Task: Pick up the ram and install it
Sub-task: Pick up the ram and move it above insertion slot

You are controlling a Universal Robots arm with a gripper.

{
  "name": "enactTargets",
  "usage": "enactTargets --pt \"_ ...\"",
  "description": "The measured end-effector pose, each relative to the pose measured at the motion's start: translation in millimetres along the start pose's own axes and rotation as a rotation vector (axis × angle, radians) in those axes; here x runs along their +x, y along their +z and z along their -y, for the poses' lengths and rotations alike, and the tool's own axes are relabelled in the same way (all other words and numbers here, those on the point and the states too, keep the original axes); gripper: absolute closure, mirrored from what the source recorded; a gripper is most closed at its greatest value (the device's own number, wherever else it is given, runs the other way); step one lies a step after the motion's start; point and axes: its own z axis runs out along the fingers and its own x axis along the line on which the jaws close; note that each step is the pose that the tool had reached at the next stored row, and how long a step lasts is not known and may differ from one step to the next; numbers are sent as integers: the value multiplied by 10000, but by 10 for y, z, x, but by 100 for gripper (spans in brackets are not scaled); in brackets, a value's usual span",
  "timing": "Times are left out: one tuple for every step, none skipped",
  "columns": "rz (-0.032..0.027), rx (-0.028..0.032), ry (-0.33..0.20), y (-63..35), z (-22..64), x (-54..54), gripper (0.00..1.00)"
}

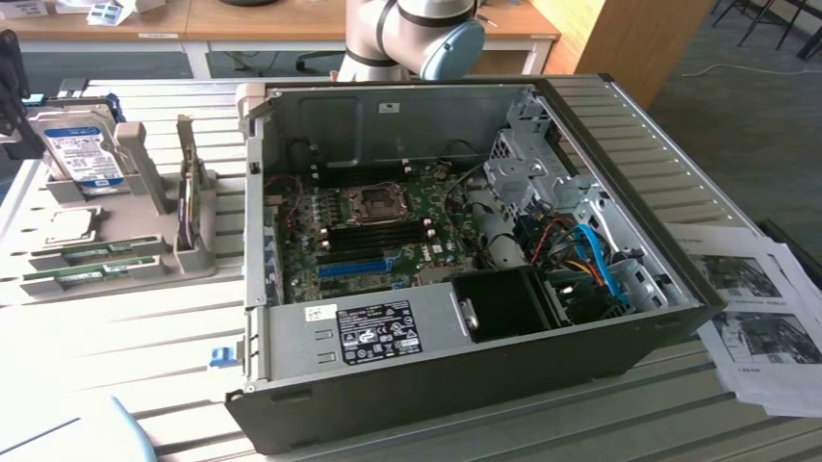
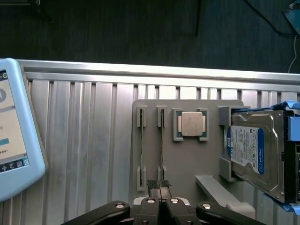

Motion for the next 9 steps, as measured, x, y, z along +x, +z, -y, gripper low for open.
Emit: enactTargets --pt "-1 1 0 9 0 0 91" --pt "0 0 0 17 0 0 91" --pt "0 1 0 25 0 1 91" --pt "-1 0 0 33 1 1 91" --pt "-1 0 0 40 1 1 91" --pt "-1 0 0 46 1 1 91" --pt "0 0 0 52 1 1 91" --pt "0 0 0 57 1 1 91" --pt "0 0 0 63 1 1 91"
